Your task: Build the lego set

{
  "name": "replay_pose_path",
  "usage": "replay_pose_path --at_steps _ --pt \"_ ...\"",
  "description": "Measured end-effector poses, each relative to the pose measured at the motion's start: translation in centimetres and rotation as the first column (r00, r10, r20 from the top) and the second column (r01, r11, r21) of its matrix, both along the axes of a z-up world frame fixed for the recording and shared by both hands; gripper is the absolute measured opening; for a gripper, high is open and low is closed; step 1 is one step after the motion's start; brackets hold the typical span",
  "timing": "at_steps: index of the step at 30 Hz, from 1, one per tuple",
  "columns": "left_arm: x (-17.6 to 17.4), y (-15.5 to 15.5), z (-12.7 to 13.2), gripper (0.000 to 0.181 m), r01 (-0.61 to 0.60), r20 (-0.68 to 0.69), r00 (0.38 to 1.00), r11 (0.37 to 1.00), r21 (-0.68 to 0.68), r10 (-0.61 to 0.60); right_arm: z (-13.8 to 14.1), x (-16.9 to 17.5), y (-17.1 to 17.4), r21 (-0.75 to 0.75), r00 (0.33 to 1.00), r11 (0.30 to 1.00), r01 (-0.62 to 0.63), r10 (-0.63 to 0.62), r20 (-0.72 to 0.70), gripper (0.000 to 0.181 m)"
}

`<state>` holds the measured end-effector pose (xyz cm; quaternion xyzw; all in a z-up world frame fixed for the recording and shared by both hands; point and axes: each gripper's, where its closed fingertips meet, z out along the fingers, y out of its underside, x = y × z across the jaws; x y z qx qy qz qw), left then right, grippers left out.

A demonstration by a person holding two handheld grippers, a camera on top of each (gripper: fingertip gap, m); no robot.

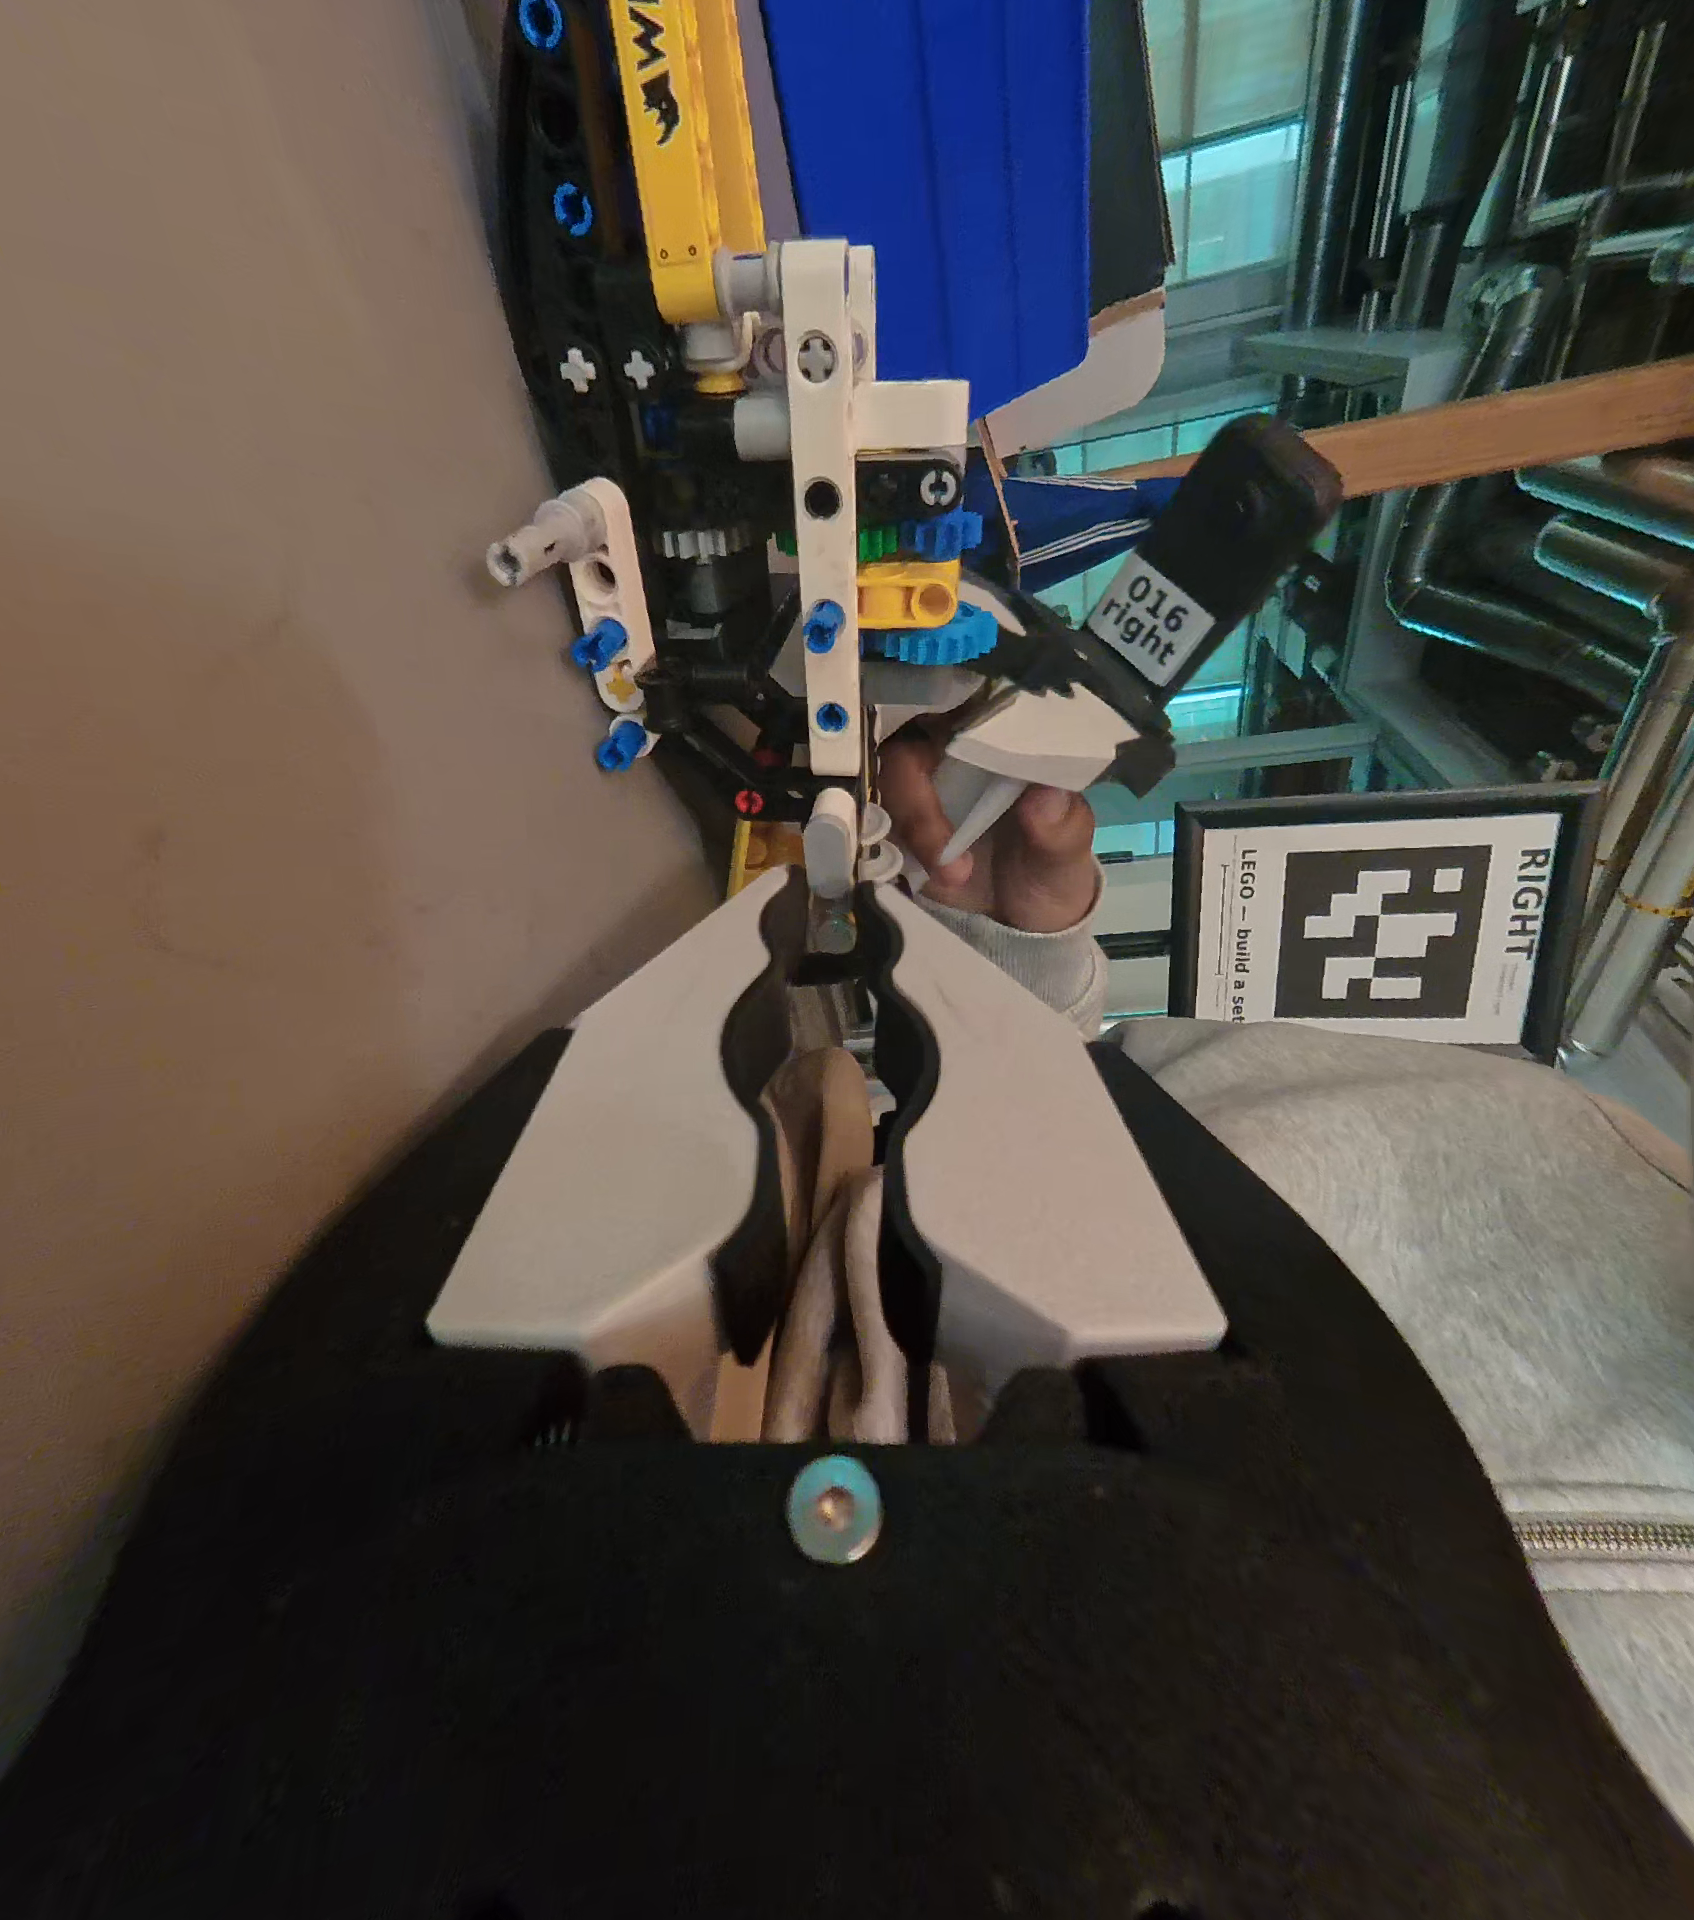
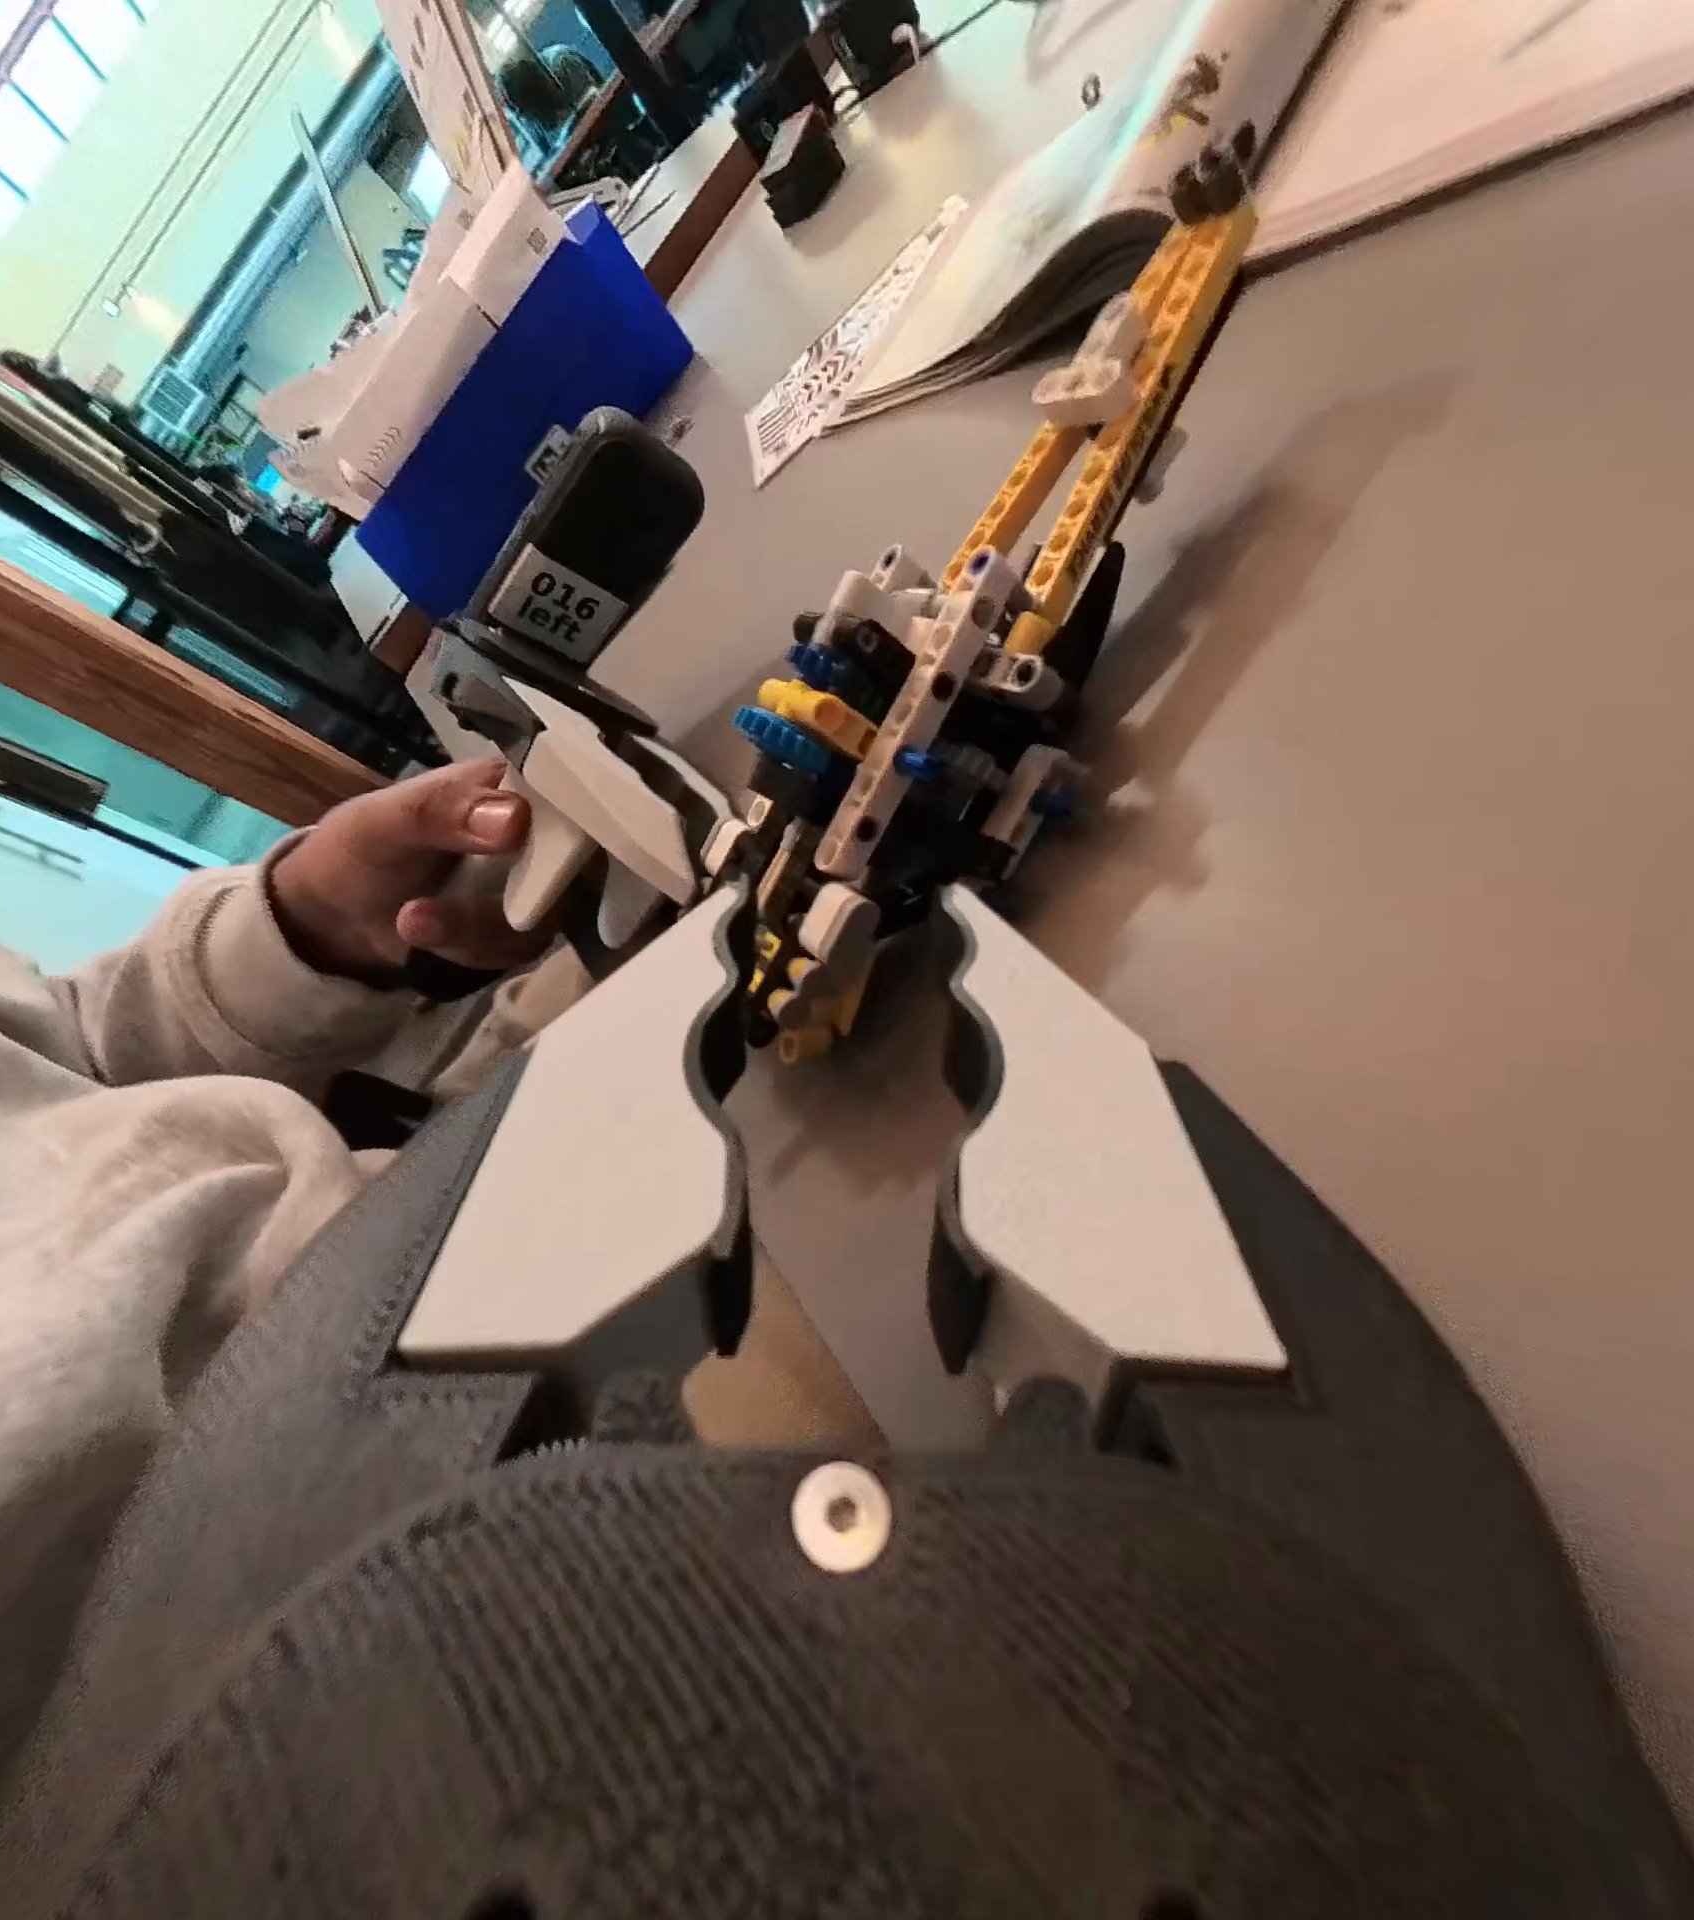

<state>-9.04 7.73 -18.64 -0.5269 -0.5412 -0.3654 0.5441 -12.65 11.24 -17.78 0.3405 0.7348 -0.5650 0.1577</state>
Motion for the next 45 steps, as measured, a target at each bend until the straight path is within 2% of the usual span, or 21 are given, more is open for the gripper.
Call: replay_pose_path --at_steps 4,6,9,12,18,24,29,31,32,36,40,41,45 --pt "-0.1 0.0 0.0 0.006 -0.003 0.003 1.0 1.0 0.003 0.003 -0.9 -0.1 -0.1 0.016 0.99 1.0 -0.015 0.013 0.14 0.031" --pt "-0.2 -0.1 0.1 0.005 -0.014 0.003 1.0 1.0 0.012 0.014 -1.0 0.2 -0.3 0.002 0.974 0.998 -0.059 0.057 0.218 0.031" --pt "-0.2 -0.2 0.3 0.006 -0.013 0.008 1.0 1.0 0.026 0.013 -0.4 0.8 -0.8 -0.099 0.922 0.988 -0.119 0.147 0.358 0.028" --pt "-0.1 -0.1 0.4 0.005 -0.003 -0.002 1.0 1.0 0.026 0.003 0.0 0.8 -1.4 -0.17 0.875 0.978 -0.124 0.189 0.446 0.028" --pt "-0.2 -0.4 1.0 0.004 -0.021 -0.028 0.999 0.998 0.059 0.023 -0.7 0.9 -1.9 -0.107 0.868 0.982 -0.157 0.188 0.459 0.03" --pt "-0.6 -1.1 2.0 0.005 -0.056 -0.041 0.997 0.99 0.13 0.062 -0.2 1.6 -2.2 -0.211 0.792 0.966 -0.152 0.247 0.558 0.029" --pt "-0.7 -1.3 2.4 0.005 -0.059 -0.039 0.997 0.985 0.163 0.067 -0.3 1.7 -2.3 -0.228 0.784 0.965 -0.131 0.242 0.572 0.022" --pt "-0.7 -1.4 2.6 0.004 -0.062 -0.035 0.997 0.981 0.182 0.069 -0.2 1.8 -2.5 -0.236 0.779 0.963 -0.13 0.247 0.577 0.025" --pt "-0.7 -1.4 2.6 0.004 -0.062 -0.032 0.997 0.981 0.183 0.069 -0.1 1.9 -2.7 -0.246 0.77 0.961 -0.126 0.251 0.586 0.03" --pt "-0.6 -1.3 2.4 0.005 -0.057 -0.038 0.997 0.984 0.167 0.064 -0.2 1.7 -2.8 -0.25 0.772 0.964 -0.096 0.23 0.592 0.032" --pt "-0.6 -1.2 2.3 0.005 -0.054 -0.046 0.997 0.987 0.153 0.061 0.1 0.8 -2.4 -0.286 0.775 0.957 -0.038 0.209 0.596 0.022" --pt "-0.7 -1.2 2.2 0.005 -0.059 -0.042 0.997 0.987 0.148 0.066 0.3 0.8 -2.3 -0.295 0.778 0.955 -0.038 0.214 0.59 0.015" --pt "-0.5 -1.0 1.9 0.004 -0.048 -0.049 0.997 0.991 0.121 0.055 0.2 1.1 -2.2 -0.292 0.78 0.955 -0.05 0.22 0.586 0.019"
